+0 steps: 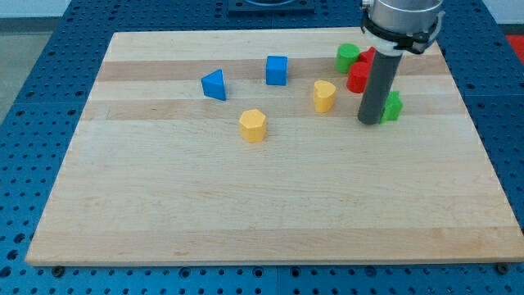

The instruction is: Move the green star slightly to the top

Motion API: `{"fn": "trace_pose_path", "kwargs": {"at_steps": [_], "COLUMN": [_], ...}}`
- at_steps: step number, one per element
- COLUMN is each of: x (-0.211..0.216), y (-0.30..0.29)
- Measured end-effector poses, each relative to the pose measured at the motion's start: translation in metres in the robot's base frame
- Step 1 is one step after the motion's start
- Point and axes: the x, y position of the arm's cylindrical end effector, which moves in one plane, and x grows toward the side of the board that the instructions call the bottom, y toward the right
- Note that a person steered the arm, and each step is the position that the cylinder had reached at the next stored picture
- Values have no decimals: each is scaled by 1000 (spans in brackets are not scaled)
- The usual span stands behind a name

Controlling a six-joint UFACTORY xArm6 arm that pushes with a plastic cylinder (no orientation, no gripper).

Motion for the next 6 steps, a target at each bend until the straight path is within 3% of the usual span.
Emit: {"fn": "trace_pose_path", "kwargs": {"at_steps": [1,3,6], "x": [-23,32,-20], "y": [0,4,21]}}
